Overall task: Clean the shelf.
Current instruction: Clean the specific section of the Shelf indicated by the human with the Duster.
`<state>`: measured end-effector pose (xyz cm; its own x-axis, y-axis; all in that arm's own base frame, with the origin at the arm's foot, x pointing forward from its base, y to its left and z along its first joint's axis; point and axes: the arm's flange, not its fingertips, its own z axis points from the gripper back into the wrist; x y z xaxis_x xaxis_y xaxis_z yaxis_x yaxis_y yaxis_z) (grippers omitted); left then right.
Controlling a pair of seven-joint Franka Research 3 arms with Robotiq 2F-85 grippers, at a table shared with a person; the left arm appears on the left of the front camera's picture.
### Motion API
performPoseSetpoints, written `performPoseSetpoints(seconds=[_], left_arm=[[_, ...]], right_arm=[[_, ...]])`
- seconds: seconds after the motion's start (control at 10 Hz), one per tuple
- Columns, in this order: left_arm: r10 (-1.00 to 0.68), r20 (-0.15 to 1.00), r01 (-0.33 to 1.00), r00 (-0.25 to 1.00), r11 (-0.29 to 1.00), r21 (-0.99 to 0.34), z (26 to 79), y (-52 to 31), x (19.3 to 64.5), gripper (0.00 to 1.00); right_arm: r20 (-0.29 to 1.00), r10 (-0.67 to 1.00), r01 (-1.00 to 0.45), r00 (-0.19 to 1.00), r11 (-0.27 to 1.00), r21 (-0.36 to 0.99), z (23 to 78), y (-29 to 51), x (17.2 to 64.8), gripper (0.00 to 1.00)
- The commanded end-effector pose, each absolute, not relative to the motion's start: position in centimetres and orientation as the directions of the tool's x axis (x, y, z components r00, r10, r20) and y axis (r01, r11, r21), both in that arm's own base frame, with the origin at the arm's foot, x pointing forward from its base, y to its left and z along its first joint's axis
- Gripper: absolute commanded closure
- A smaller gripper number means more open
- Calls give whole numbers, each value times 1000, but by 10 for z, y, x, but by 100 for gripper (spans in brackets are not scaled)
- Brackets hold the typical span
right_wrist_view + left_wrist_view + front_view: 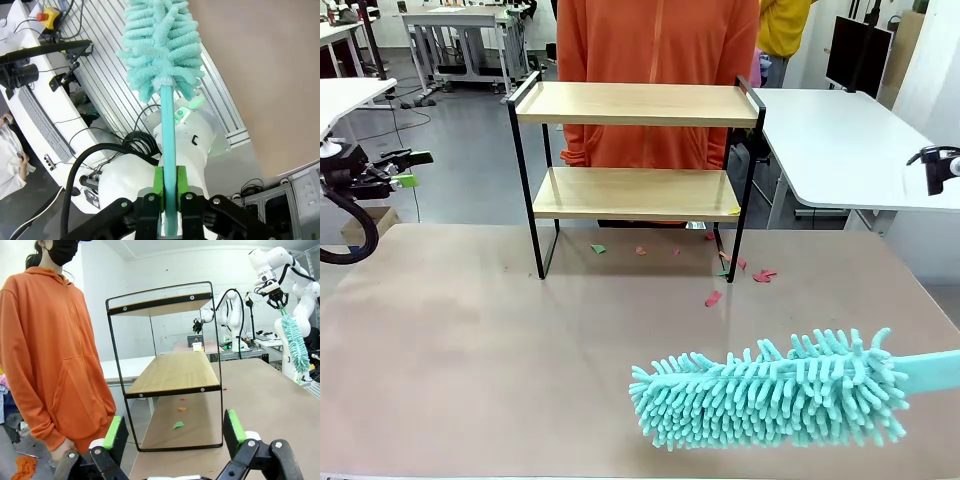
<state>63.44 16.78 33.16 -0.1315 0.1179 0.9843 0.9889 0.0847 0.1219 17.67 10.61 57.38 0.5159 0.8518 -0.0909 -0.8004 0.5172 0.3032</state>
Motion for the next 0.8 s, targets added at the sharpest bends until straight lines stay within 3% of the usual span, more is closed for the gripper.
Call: performPoseSetpoints(seconds=[0.0,0.7], left_arm=[[115,983,987,-145,86,136,334,167,632,0],[115,983,987,-145,86,136,334,167,632,0]], right_arm=[[-75,858,-805,507,503,314,577,107,176,87],[-75,858,-805,507,503,314,577,107,176,87]])
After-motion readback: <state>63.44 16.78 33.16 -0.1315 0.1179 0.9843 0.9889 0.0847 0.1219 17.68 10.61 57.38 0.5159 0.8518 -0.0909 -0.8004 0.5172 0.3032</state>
